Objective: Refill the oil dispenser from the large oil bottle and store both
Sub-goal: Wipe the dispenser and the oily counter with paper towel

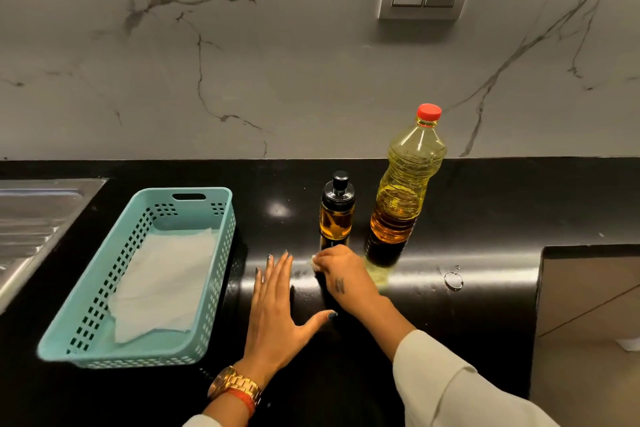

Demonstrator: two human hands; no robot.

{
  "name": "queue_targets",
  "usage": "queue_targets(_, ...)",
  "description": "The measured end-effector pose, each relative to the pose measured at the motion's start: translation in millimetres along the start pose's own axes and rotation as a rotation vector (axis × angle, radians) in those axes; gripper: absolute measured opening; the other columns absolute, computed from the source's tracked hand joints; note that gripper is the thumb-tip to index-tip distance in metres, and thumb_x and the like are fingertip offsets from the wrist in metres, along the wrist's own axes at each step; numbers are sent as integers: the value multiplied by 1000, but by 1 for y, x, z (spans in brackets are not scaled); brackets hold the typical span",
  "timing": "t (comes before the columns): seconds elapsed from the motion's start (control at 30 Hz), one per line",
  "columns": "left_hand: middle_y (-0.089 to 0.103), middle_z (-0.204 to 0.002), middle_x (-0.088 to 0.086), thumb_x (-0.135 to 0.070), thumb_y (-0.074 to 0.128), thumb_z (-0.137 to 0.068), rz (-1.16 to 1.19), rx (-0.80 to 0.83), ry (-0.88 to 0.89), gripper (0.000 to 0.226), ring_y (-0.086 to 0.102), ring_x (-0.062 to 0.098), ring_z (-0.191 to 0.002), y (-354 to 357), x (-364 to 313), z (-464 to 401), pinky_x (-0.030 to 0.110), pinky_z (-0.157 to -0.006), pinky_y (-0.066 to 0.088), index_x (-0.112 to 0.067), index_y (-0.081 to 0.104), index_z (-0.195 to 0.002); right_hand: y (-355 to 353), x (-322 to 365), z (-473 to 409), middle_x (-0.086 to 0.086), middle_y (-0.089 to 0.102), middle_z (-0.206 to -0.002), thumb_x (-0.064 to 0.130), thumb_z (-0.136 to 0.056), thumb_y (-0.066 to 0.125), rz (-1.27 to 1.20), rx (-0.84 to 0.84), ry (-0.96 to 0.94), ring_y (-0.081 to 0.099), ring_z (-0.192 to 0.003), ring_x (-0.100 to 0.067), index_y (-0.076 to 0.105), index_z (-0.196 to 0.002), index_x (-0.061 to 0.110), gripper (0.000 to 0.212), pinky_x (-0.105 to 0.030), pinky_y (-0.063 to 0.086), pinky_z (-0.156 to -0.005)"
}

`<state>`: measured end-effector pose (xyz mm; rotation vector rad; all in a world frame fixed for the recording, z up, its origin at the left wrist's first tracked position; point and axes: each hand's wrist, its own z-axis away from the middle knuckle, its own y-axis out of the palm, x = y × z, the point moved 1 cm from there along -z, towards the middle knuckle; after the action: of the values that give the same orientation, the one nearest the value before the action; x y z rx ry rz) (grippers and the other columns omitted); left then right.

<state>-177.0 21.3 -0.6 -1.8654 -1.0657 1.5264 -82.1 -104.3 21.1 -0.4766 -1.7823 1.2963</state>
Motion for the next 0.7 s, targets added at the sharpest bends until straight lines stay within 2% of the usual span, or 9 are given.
queue_targets(0.07, 6, -152, -11, -85, 38, -67, 9, 4, 2, 106, -15, -4, -139, 1, 1, 1, 23, -114, -9, -21, 10, -147, 1, 2, 8, -13, 69, -101, 1, -79, 55, 6, 72, -102, 56, -99, -30, 69, -97, 2, 23, -35, 44, -82)
queue_targets(0.13, 2, -151, -14, -87, 35, -66, 13, 17, -11, 106, -18, -7, -137, 1, 2, 1, 24, -114, -8, -24, 7, -146, -2, -4, 19, -12, 71, -92, -3, -72, 58, -36, 127, -129, 60, -89, -30, 72, -92, 6, 26, -30, 45, -74)
queue_targets(0.2, -1, -151, -16, -89, 33, -64, 24, 32, -30, 107, -22, -8, -135, 1, 2, 1, 28, -115, -5, -26, 3, -145, -12, -14, 23, -14, 69, -90, -3, -76, 59, -125, 95, -6, 60, -86, -29, 74, -93, 11, 27, -24, 40, -73)
queue_targets(0.33, -3, -152, -13, -91, 32, -61, 32, 59, -41, 112, -23, -8, -135, 1, 1, 1, 30, -116, -4, -26, -2, -145, -14, -18, -6, -9, 70, -104, 16, -87, 61, -128, 19, 264, 62, -98, -23, 71, -105, 14, 21, -8, 32, -67)
queue_targets(0.37, -4, -152, -12, -92, 32, -60, 44, 60, -53, 112, -25, -10, -133, 1, 2, 1, 31, -116, -3, -27, -3, -145, -12, -11, -15, -10, 71, -103, 16, -87, 61, -125, 5, 250, 63, -98, -23, 71, -104, 12, 21, -9, 33, -68)
queue_targets(0.43, -5, -152, -10, -93, 30, -58, 62, 66, -71, 112, -27, -12, -131, 0, 2, 1, 30, -115, -3, -29, -6, -143, -3, 5, -27, -14, 70, -100, 6, -84, 58, -129, 27, 160, 62, -97, -29, 72, -100, 8, 21, -23, 41, -76)
queue_targets(0.57, -7, -153, -11, -94, 31, -56, 100, 77, -96, 114, -28, -13, -130, -1, 3, 2, 25, -113, -6, -31, -9, -143, 5, 16, -4, -12, 69, -90, -2, -78, 56, -33, 219, -133, 58, -88, -30, 71, -100, 15, 32, -29, 40, -70)
queue_targets(0.63, -8, -153, -11, -93, 32, -57, 113, 82, -96, 113, -28, -12, -130, 0, 4, 2, 25, -112, -6, -32, -9, -143, -2, 0, 22, -12, 67, -89, -1, -80, 58, -116, 225, -76, 56, -86, -25, 73, -97, 16, 28, -21, 39, -72)
queue_targets(0.7, -8, -153, -12, -92, 32, -58, 114, 82, -96, 110, -28, -11, -131, 1, 5, 2, 25, -112, -5, -34, -11, -142, -13, -26, 36, -11, 67, -91, 11, -82, 62, -160, 148, 51, 58, -85, -20, 74, -95, 19, 19, -13, 36, -70)
